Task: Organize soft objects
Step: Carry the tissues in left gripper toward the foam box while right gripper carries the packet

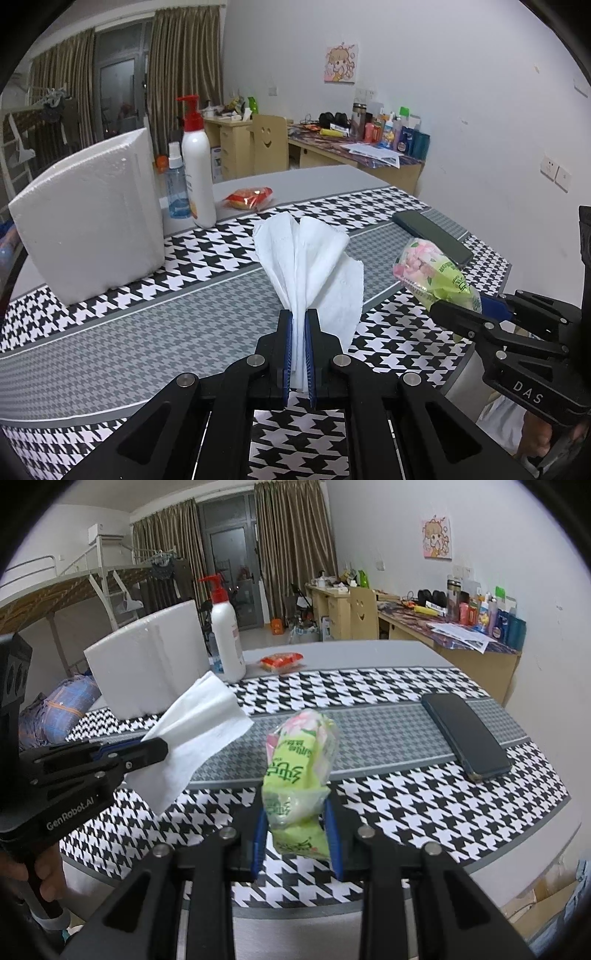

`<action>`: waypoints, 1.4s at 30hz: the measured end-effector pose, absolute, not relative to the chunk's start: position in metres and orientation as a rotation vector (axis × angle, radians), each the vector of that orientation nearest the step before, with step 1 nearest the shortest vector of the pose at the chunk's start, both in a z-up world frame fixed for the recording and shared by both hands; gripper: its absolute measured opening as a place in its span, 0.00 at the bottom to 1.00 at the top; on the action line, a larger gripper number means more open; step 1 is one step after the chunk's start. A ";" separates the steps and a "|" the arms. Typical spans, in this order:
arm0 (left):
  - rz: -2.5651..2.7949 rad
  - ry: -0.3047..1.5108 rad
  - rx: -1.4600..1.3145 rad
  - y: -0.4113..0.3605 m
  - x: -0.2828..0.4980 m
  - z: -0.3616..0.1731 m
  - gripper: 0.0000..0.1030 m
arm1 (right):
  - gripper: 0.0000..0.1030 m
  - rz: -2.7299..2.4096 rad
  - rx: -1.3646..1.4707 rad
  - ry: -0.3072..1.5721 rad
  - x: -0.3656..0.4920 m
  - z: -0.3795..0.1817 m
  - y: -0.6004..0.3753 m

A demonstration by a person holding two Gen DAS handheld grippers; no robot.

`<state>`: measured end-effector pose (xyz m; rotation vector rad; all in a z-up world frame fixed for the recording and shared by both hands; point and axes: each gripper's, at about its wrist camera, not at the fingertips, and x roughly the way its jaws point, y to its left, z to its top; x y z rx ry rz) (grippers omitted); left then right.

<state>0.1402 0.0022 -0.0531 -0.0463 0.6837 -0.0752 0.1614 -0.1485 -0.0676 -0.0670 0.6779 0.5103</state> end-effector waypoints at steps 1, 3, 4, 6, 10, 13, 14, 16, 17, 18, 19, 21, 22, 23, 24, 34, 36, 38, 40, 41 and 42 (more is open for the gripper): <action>-0.071 0.680 -0.044 0.004 0.139 -0.052 0.07 | 0.32 0.512 -0.064 0.666 0.160 -0.066 -0.148; -0.064 0.675 -0.045 0.007 0.138 -0.050 0.07 | 0.32 0.514 -0.070 0.654 0.159 -0.063 -0.146; -0.060 0.672 -0.048 0.009 0.137 -0.049 0.07 | 0.32 0.514 -0.070 0.652 0.160 -0.062 -0.144; -0.053 0.663 -0.048 0.012 0.135 -0.047 0.07 | 0.32 0.517 -0.069 0.647 0.161 -0.060 -0.142; -0.032 0.640 -0.052 0.019 0.132 -0.041 0.07 | 0.32 0.524 -0.064 0.635 0.161 -0.055 -0.136; -0.020 0.629 -0.061 0.026 0.131 -0.038 0.07 | 0.32 0.530 -0.067 0.628 0.162 -0.052 -0.131; -0.016 0.625 -0.064 0.028 0.130 -0.037 0.07 | 0.32 0.532 -0.068 0.624 0.162 -0.051 -0.130; -0.005 0.619 -0.063 0.032 0.129 -0.034 0.07 | 0.32 0.541 -0.066 0.617 0.162 -0.049 -0.128; -0.001 0.616 -0.063 0.034 0.128 -0.033 0.07 | 0.32 0.542 -0.066 0.612 0.162 -0.047 -0.127; 0.002 0.612 -0.063 0.035 0.127 -0.032 0.07 | 0.32 0.542 -0.065 0.607 0.162 -0.046 -0.126; 0.006 0.606 -0.064 0.037 0.125 -0.030 0.07 | 0.32 0.543 -0.062 0.602 0.162 -0.044 -0.125; 0.017 0.599 -0.058 0.040 0.124 -0.028 0.07 | 0.32 0.545 -0.057 0.598 0.163 -0.042 -0.123; 0.026 0.597 -0.055 0.042 0.123 -0.027 0.07 | 0.32 0.549 -0.058 0.595 0.163 -0.041 -0.121; 0.033 0.595 -0.058 0.045 0.122 -0.026 0.07 | 0.32 0.551 -0.058 0.592 0.163 -0.040 -0.120; 0.035 0.593 -0.061 0.048 0.122 -0.025 0.07 | 0.32 0.552 -0.059 0.591 0.163 -0.039 -0.118; 0.069 0.540 -0.077 0.067 0.115 -0.003 0.07 | 0.32 0.596 -0.076 0.568 0.163 -0.029 -0.099; 0.079 0.533 -0.074 0.071 0.114 0.001 0.07 | 0.32 0.607 -0.078 0.562 0.163 -0.027 -0.096; 0.091 0.525 -0.066 0.074 0.113 0.006 0.07 | 0.32 0.616 -0.080 0.557 0.162 -0.023 -0.092; 0.100 0.512 -0.064 0.077 0.110 0.011 0.07 | 0.32 0.628 -0.081 0.549 0.161 -0.019 -0.088; 0.106 0.506 -0.061 0.077 0.110 0.013 0.07 | 0.32 0.634 -0.083 0.543 0.160 -0.017 -0.087; 0.113 0.500 -0.058 0.079 0.109 0.015 0.07 | 0.32 0.640 -0.086 0.536 0.159 -0.014 -0.085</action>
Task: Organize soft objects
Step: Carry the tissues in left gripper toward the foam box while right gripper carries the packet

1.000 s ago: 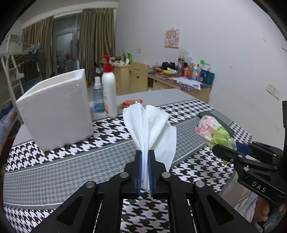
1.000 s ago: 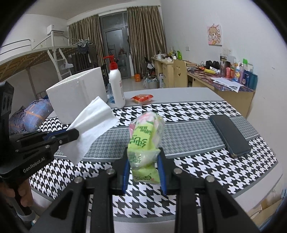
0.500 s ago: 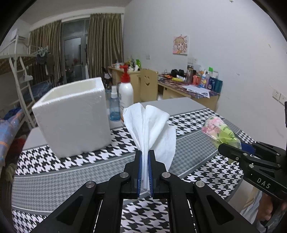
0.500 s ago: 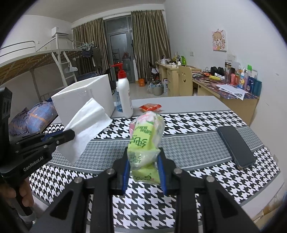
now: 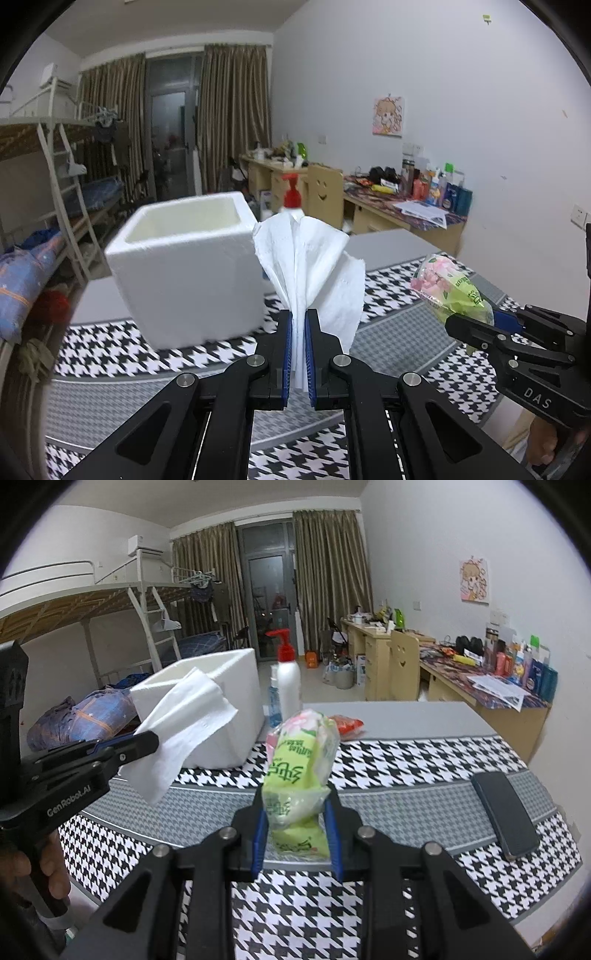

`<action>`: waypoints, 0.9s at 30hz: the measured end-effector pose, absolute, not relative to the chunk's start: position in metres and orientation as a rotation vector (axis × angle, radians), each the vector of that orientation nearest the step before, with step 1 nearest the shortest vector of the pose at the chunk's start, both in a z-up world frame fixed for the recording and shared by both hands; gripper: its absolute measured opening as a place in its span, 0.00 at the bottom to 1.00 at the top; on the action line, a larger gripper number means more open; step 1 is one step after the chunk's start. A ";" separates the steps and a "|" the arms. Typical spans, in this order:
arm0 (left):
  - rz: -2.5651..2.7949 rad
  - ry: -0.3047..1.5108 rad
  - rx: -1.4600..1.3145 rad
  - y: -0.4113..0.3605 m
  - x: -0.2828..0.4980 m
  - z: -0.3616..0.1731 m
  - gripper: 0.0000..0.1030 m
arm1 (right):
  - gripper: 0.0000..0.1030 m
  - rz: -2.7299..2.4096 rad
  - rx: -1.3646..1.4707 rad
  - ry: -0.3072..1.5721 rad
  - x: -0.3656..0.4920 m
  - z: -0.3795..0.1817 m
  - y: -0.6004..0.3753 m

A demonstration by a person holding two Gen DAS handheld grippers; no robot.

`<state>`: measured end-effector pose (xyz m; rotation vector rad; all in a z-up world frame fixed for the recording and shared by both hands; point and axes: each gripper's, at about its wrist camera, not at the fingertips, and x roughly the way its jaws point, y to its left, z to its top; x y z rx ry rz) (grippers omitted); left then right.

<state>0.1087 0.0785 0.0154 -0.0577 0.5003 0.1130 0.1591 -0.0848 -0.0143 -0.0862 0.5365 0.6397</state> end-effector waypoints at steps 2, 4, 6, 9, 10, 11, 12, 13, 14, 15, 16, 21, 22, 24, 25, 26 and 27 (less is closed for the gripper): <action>0.122 0.494 -0.054 0.081 0.108 0.020 0.07 | 0.32 0.649 -0.094 0.520 0.157 -0.010 -0.080; 0.131 0.486 -0.046 0.083 0.107 0.023 0.07 | 0.32 0.656 -0.097 0.510 0.156 -0.005 -0.075; 0.138 0.477 -0.045 0.086 0.106 0.026 0.07 | 0.32 0.665 -0.098 0.501 0.156 0.000 -0.072; 0.149 0.466 -0.047 0.090 0.106 0.031 0.07 | 0.32 0.675 -0.097 0.489 0.157 0.007 -0.065; 0.153 0.459 -0.046 0.091 0.105 0.034 0.07 | 0.32 0.680 -0.096 0.487 0.157 0.009 -0.063; 0.156 0.454 -0.045 0.093 0.104 0.036 0.07 | 0.32 0.684 -0.095 0.485 0.157 0.010 -0.061; 0.159 0.450 -0.046 0.095 0.103 0.038 0.07 | 0.32 0.689 -0.094 0.482 0.158 0.012 -0.059; 0.162 0.448 -0.046 0.096 0.103 0.039 0.07 | 0.32 0.693 -0.092 0.479 0.158 0.014 -0.057; 0.164 0.447 -0.046 0.098 0.103 0.041 0.07 | 0.32 0.699 -0.090 0.478 0.159 0.016 -0.055; 0.169 0.441 -0.047 0.100 0.103 0.044 0.07 | 0.32 0.702 -0.090 0.478 0.159 0.016 -0.053; 0.176 0.436 -0.050 0.102 0.103 0.046 0.07 | 0.32 0.706 -0.091 0.479 0.160 0.018 -0.050; 0.199 0.415 -0.053 0.112 0.105 0.055 0.07 | 0.32 0.733 -0.100 0.464 0.160 0.028 -0.039; 0.205 0.415 -0.055 0.114 0.106 0.057 0.07 | 0.32 0.736 -0.099 0.461 0.160 0.029 -0.038; 0.211 0.409 -0.057 0.116 0.106 0.059 0.07 | 0.32 0.744 -0.099 0.458 0.162 0.031 -0.034; 0.216 0.404 -0.056 0.117 0.107 0.061 0.07 | 0.32 0.746 -0.101 0.458 0.163 0.032 -0.033; 0.221 0.399 -0.054 0.116 0.107 0.062 0.07 | 0.32 0.748 -0.102 0.457 0.164 0.033 -0.031; 0.226 0.390 -0.051 0.117 0.107 0.063 0.07 | 0.32 0.754 -0.103 0.458 0.165 0.033 -0.030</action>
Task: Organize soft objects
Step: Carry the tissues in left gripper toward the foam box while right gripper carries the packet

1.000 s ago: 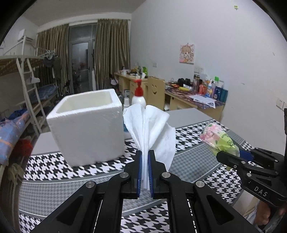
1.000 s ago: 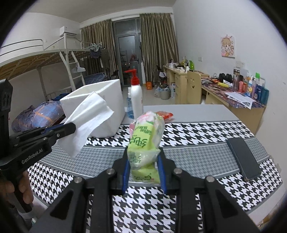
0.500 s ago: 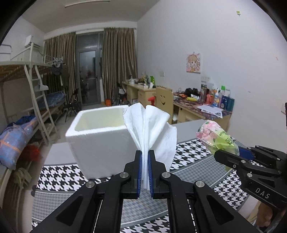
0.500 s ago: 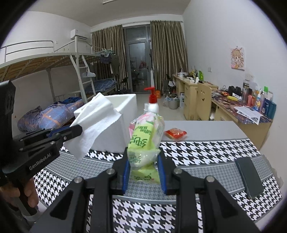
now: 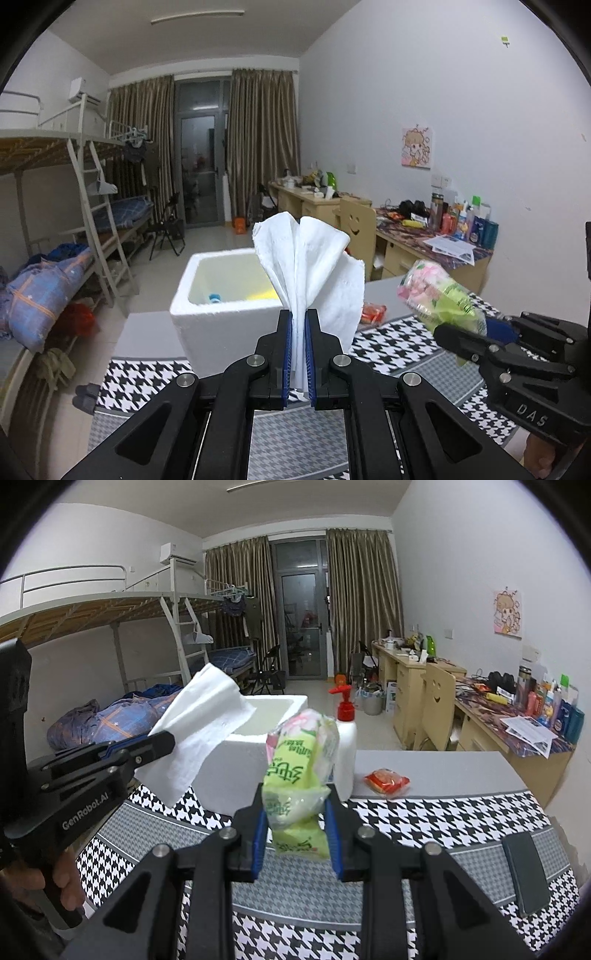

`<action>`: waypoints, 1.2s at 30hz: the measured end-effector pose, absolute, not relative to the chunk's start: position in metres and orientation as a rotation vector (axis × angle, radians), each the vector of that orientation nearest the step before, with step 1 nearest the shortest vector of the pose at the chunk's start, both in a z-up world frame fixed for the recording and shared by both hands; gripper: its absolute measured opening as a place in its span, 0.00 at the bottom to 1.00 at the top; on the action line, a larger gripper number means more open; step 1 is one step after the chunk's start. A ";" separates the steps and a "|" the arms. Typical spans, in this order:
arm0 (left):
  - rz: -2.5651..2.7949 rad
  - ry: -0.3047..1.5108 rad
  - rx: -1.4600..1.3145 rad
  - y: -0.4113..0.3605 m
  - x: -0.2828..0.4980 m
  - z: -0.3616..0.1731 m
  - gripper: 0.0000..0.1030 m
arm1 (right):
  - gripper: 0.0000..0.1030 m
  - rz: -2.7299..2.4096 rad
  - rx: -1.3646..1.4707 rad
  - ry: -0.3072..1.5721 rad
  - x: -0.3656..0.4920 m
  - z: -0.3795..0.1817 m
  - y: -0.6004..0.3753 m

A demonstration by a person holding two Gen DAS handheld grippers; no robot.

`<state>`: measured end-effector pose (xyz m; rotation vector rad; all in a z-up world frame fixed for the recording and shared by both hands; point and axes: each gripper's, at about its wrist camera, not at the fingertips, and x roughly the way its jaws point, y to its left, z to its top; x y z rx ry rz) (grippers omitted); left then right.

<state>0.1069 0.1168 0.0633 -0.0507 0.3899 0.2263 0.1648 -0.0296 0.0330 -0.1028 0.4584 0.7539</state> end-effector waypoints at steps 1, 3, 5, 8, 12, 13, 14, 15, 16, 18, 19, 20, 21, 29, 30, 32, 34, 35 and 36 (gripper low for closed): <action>0.230 0.385 -0.048 0.118 0.107 0.065 0.07 | 0.32 0.762 -0.106 0.461 0.166 0.033 -0.027; 0.232 0.384 -0.054 0.122 0.107 0.066 0.07 | 0.32 0.762 -0.109 0.462 0.167 0.034 -0.024; 0.238 0.383 -0.058 0.127 0.108 0.068 0.07 | 0.32 0.762 -0.106 0.460 0.168 0.036 -0.021; 0.251 0.374 -0.060 0.132 0.111 0.072 0.07 | 0.32 0.772 -0.106 0.452 0.168 0.040 -0.016; 0.264 0.364 -0.054 0.137 0.114 0.077 0.07 | 0.32 0.777 -0.113 0.441 0.168 0.046 -0.006; 0.264 0.361 -0.053 0.139 0.116 0.078 0.07 | 0.32 0.777 -0.115 0.441 0.169 0.047 -0.004; 0.266 0.360 -0.053 0.140 0.117 0.079 0.07 | 0.32 0.779 -0.116 0.443 0.171 0.048 -0.001; 0.270 0.361 -0.053 0.142 0.118 0.080 0.07 | 0.32 0.784 -0.114 0.448 0.172 0.049 0.002; 0.273 0.360 -0.054 0.145 0.120 0.081 0.07 | 0.32 0.786 -0.113 0.452 0.174 0.049 0.004; 0.280 0.359 -0.057 0.150 0.123 0.082 0.07 | 0.32 0.785 -0.114 0.457 0.179 0.051 0.008; 0.285 0.361 -0.057 0.152 0.125 0.082 0.07 | 0.32 0.786 -0.115 0.459 0.180 0.052 0.011; 0.292 0.362 -0.058 0.156 0.128 0.082 0.07 | 0.32 0.787 -0.114 0.460 0.182 0.053 0.013; 0.298 0.365 -0.060 0.159 0.130 0.082 0.07 | 0.32 0.790 -0.112 0.463 0.184 0.054 0.016; 0.309 0.389 -0.086 0.178 0.147 0.083 0.07 | 0.32 0.799 -0.131 0.469 0.194 0.060 0.032; 0.310 0.392 -0.088 0.180 0.150 0.083 0.07 | 0.32 0.802 -0.134 0.471 0.196 0.061 0.035; 0.308 0.402 -0.086 0.182 0.156 0.083 0.07 | 0.32 0.799 -0.140 0.464 0.198 0.063 0.040; 0.307 0.411 -0.086 0.184 0.161 0.081 0.07 | 0.32 0.795 -0.143 0.466 0.202 0.065 0.043; 0.309 0.414 -0.086 0.185 0.164 0.080 0.07 | 0.32 0.800 -0.142 0.475 0.205 0.066 0.046; 0.312 0.415 -0.088 0.187 0.167 0.080 0.07 | 0.32 0.805 -0.145 0.479 0.206 0.066 0.048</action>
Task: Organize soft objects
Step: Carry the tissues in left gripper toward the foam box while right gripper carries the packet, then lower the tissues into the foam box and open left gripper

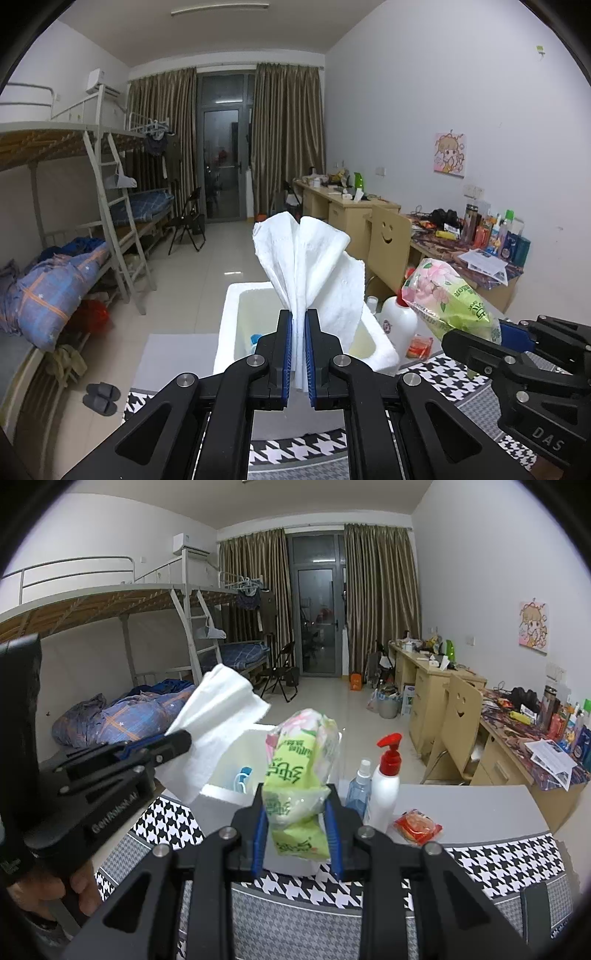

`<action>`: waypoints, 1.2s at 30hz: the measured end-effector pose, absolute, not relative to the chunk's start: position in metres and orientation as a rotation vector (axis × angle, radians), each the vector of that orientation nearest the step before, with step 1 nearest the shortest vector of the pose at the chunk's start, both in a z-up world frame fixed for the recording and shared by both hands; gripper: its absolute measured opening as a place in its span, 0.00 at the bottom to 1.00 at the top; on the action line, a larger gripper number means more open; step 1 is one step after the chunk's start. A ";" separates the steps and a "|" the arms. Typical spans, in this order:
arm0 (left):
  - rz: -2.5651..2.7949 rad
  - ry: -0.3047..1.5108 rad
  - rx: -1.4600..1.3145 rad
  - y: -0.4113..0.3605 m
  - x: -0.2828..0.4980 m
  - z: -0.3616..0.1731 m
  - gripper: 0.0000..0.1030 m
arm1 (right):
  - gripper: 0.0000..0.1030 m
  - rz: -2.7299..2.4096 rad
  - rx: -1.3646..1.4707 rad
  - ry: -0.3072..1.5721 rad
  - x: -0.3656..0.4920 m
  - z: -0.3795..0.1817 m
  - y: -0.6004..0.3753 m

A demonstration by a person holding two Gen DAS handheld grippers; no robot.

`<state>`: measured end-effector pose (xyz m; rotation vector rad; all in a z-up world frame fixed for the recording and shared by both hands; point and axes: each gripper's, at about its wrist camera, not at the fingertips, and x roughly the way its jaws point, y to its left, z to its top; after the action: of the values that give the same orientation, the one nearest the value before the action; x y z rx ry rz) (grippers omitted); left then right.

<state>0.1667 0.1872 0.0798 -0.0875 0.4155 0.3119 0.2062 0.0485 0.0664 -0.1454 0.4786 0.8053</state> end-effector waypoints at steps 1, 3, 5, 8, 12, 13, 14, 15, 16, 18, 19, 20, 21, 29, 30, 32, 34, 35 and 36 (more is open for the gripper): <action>0.312 0.419 -0.091 0.189 0.170 0.079 0.07 | 0.32 0.805 -0.150 0.478 0.207 0.067 0.051; 0.310 0.430 -0.099 0.193 0.175 0.076 0.07 | 0.32 0.794 -0.156 0.471 0.209 0.067 0.053; 0.316 0.441 -0.106 0.198 0.181 0.075 0.07 | 0.32 0.791 -0.159 0.480 0.213 0.066 0.057; 0.324 0.450 -0.107 0.204 0.191 0.073 0.07 | 0.32 0.789 -0.158 0.498 0.220 0.067 0.062; 0.316 0.477 -0.120 0.213 0.206 0.067 0.07 | 0.32 0.779 -0.166 0.499 0.227 0.067 0.067; 0.312 0.485 -0.124 0.214 0.210 0.065 0.07 | 0.32 0.780 -0.166 0.504 0.228 0.066 0.069; 0.310 0.494 -0.130 0.216 0.214 0.063 0.07 | 0.32 0.783 -0.167 0.507 0.230 0.066 0.071; 0.305 0.501 -0.131 0.217 0.217 0.062 0.07 | 0.32 0.783 -0.166 0.510 0.232 0.065 0.072; 0.295 0.507 -0.130 0.219 0.220 0.059 0.08 | 0.32 0.782 -0.165 0.514 0.233 0.065 0.074; 0.302 0.527 -0.122 0.222 0.224 0.055 0.19 | 0.32 0.783 -0.167 0.517 0.235 0.064 0.077; 0.298 0.535 -0.120 0.224 0.226 0.053 0.27 | 0.32 0.783 -0.169 0.518 0.237 0.063 0.078; 0.296 0.542 -0.124 0.225 0.228 0.051 0.50 | 0.32 0.785 -0.170 0.520 0.238 0.062 0.079; 0.308 0.543 -0.132 0.227 0.228 0.050 0.69 | 0.32 0.787 -0.169 0.524 0.239 0.062 0.080; 0.371 0.515 -0.134 0.238 0.214 0.050 0.88 | 0.32 0.801 -0.174 0.553 0.251 0.055 0.093; 0.375 0.510 -0.136 0.240 0.212 0.051 0.90 | 0.32 0.804 -0.176 0.556 0.253 0.054 0.095; 0.386 0.499 -0.139 0.242 0.207 0.053 0.94 | 0.32 0.810 -0.186 0.559 0.254 0.053 0.101; 0.392 0.489 -0.142 0.244 0.201 0.055 0.95 | 0.32 0.811 -0.194 0.565 0.254 0.051 0.107; 0.396 0.481 -0.144 0.245 0.198 0.056 0.96 | 0.32 0.811 -0.194 0.569 0.256 0.050 0.107; 0.406 0.471 -0.146 0.246 0.195 0.057 0.98 | 0.32 0.812 -0.193 0.572 0.258 0.050 0.108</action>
<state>0.1954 0.2465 0.0574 -0.1461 0.4712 0.4055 0.2579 0.1083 0.0501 -0.1929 0.5722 0.8123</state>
